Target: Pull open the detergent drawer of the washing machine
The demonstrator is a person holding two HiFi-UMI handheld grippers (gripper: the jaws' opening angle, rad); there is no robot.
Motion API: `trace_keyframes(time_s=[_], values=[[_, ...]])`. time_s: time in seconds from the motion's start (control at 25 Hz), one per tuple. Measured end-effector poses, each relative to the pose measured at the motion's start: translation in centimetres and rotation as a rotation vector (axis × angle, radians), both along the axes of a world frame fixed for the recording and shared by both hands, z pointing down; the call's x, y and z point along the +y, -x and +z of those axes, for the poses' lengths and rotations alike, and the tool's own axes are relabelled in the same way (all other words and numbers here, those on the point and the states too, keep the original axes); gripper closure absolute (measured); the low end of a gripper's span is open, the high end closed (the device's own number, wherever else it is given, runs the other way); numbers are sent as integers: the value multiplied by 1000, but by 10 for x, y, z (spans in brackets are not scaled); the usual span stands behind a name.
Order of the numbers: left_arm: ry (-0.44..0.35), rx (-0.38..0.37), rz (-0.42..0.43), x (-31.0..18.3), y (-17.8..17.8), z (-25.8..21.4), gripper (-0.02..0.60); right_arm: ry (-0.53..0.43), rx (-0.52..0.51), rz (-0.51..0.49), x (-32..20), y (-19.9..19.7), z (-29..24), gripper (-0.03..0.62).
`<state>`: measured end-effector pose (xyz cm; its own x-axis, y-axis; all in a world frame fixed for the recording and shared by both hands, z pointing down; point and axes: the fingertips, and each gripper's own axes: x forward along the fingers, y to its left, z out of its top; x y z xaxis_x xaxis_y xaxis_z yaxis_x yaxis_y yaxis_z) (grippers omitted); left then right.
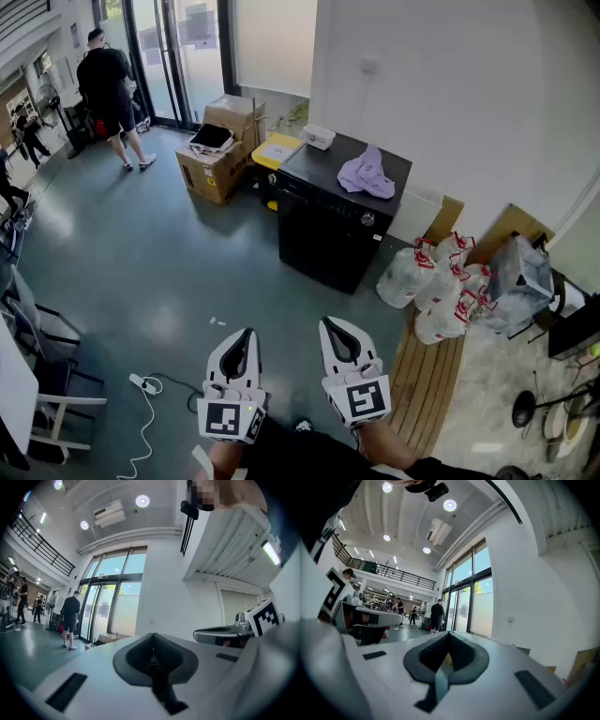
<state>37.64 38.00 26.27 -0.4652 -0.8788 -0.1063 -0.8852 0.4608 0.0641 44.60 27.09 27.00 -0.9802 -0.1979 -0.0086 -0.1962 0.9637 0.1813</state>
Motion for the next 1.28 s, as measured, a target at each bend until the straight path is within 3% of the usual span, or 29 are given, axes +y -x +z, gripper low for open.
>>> trace_keyframes(time_s=[0.2, 0.4, 0.48, 0.56, 0.64, 0.76, 1.0, 1.28], values=[[9, 28, 14, 6, -7, 6, 560, 54, 5, -17, 9, -4, 0, 585], [72, 50, 36, 14, 2, 24, 557, 98, 2, -57, 30, 8, 8, 585], [86, 66, 45, 17, 10, 36, 549, 136, 19, -77, 34, 16, 20, 547], [93, 96, 53, 22, 22, 47, 454, 197, 35, -77, 36, 25, 31, 444], [94, 134, 56, 29, 37, 56, 378, 237, 40, -59, 36, 32, 38, 393], [83, 170, 62, 46, 59, 60, 336, 225, 59, -27, 47, 44, 40, 359], [46, 166, 57, 73, 100, 70, 318, 141, 122, 20, 66, 79, 52, 326], [72, 220, 58, 86, 133, 88, 305, 146, 200, 18, 83, 111, 69, 308]])
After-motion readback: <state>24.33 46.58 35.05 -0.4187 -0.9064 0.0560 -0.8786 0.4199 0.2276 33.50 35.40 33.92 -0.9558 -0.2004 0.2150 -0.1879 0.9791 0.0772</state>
